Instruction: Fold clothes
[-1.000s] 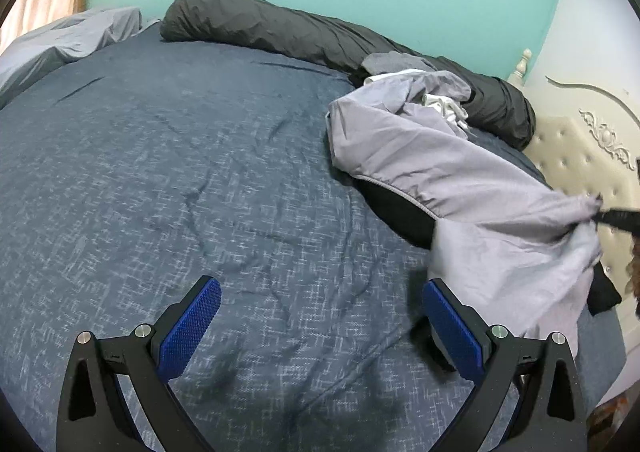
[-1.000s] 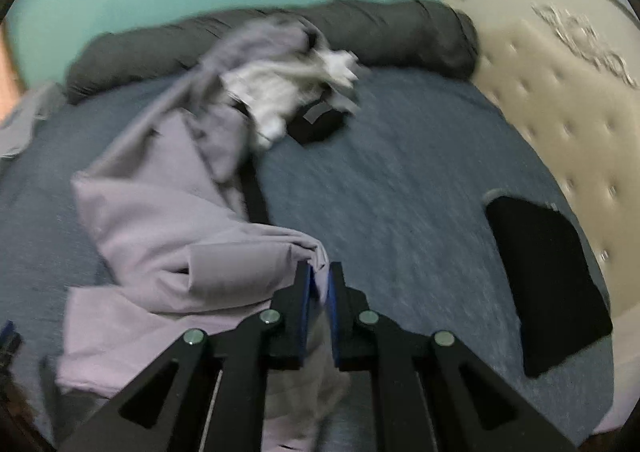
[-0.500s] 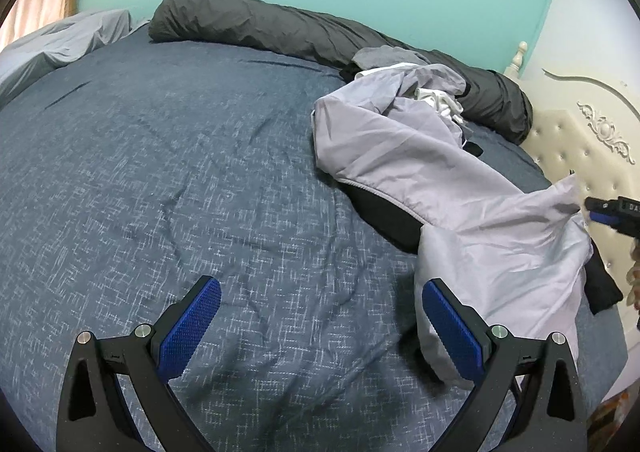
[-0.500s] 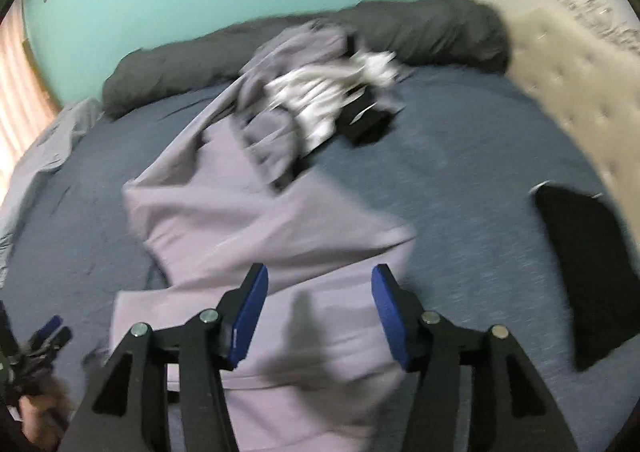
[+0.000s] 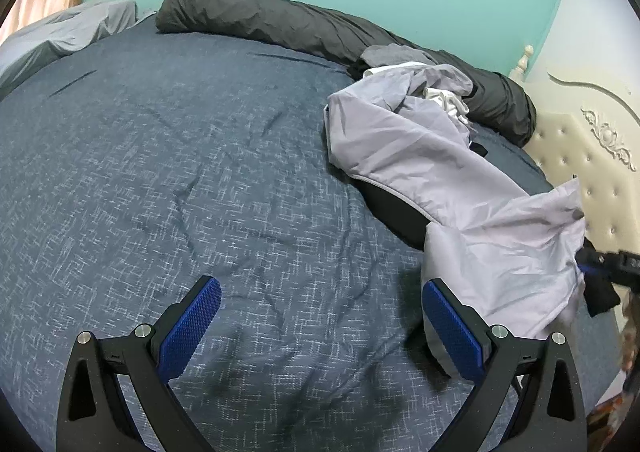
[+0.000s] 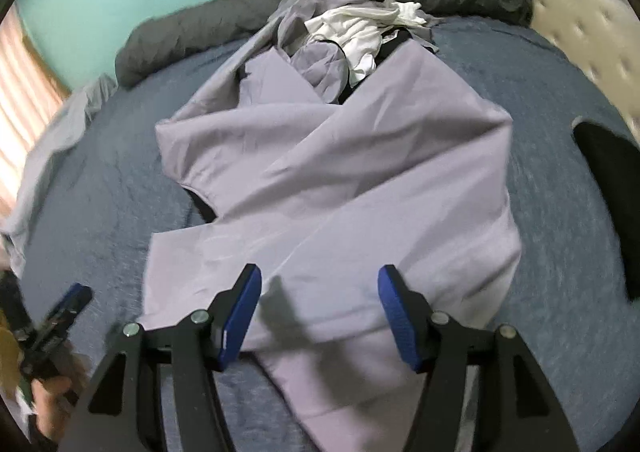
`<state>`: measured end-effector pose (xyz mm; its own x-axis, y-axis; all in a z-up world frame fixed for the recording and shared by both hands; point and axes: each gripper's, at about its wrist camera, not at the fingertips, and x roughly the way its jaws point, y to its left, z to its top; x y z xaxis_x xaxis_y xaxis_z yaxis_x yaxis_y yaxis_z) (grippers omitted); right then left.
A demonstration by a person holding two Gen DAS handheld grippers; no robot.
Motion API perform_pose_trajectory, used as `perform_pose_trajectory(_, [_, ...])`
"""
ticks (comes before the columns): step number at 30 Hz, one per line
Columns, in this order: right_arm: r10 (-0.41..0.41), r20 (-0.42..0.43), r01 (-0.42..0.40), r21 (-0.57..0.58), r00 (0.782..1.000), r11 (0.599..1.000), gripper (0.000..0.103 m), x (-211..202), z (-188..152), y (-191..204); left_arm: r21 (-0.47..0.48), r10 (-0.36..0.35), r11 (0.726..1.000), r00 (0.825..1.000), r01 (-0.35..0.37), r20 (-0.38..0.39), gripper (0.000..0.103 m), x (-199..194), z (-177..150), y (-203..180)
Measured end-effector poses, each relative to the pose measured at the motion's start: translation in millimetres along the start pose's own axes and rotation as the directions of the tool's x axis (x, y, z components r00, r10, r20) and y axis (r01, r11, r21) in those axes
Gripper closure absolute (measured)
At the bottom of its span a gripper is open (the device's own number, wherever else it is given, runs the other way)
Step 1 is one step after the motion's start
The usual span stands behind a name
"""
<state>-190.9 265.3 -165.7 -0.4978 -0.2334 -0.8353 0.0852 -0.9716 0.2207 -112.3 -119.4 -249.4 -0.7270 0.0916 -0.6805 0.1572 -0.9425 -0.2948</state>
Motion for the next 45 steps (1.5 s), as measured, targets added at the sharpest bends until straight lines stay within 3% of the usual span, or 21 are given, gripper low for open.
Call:
perform_pose_trajectory(6, [0.008,-0.043,-0.005,0.069,0.999,0.998,0.041,11,-24,1,-0.012,0.005,1.0,1.0,-0.005,0.006,0.0,-5,-1,7])
perform_pose_trajectory(9, [0.08,0.004,-0.08,0.136,0.997,0.987,0.041,14,-25,-3,-0.017,0.008,1.0,1.0,-0.008,0.01,0.0,-8,-2,11])
perform_pose_trajectory(11, [0.09,0.025,-0.093,0.118,0.996,0.989,0.042,12,-20,-1,-0.024,0.011,1.0,1.0,-0.01,0.01,0.0,-9,-2,15])
perform_pose_trajectory(12, [0.09,0.033,-0.093,0.103,0.995,0.99,0.051,10,-17,0,-0.029,0.013,1.0,1.0,-0.012,0.01,0.0,-9,-2,17])
perform_pose_trajectory(13, [0.09,0.041,-0.093,0.089,0.995,0.992,0.073,8,-15,2,-0.032,0.014,0.999,1.0,-0.013,0.011,0.0,-9,-2,18])
perform_pose_trajectory(16, [0.091,0.066,-0.094,0.045,0.994,0.995,0.094,3,-7,5,-0.032,0.012,0.999,1.0,-0.011,0.013,0.0,-9,-1,18])
perform_pose_trajectory(20, [0.091,0.13,-0.092,-0.001,0.987,0.996,0.098,-17,7,-7,-0.019,0.006,1.0,1.0,-0.005,0.017,0.0,-8,0,15])
perform_pose_trajectory(23, [0.025,0.17,-0.025,-0.006,0.985,1.0,0.099,-37,20,-30,-0.011,0.006,1.0,1.0,-0.006,0.021,0.0,-8,0,13])
perform_pose_trajectory(26, [-0.093,0.193,0.099,-0.02,0.977,0.995,0.099,-53,35,-58,-0.009,0.006,1.0,1.0,-0.006,0.021,0.0,-7,1,11])
perform_pose_trajectory(29, [-0.231,0.197,0.237,-0.009,0.953,0.971,0.099,-62,46,-95,-0.007,0.007,1.0,1.0,-0.006,0.02,0.0,-5,1,9])
perform_pose_trajectory(33, [-0.347,0.177,0.349,0.02,0.921,0.937,0.099,-66,53,-141,-0.004,0.007,1.0,1.0,-0.007,0.02,0.0,-3,2,6])
perform_pose_trajectory(38, [-0.427,0.129,0.429,0.013,0.895,0.903,0.099,-59,60,-166,0.0,0.007,1.0,1.0,-0.007,0.019,0.0,0,2,2])
perform_pose_trajectory(43, [-0.457,0.114,0.463,-0.03,0.882,0.886,0.097,-58,81,-153,0.005,0.005,1.0,1.0,-0.006,0.018,0.0,2,4,1])
perform_pose_trajectory(45, [-0.46,0.149,0.475,-0.083,0.875,0.876,0.095,-59,89,-137,0.004,0.004,1.0,1.0,-0.005,0.017,0.0,3,5,2])
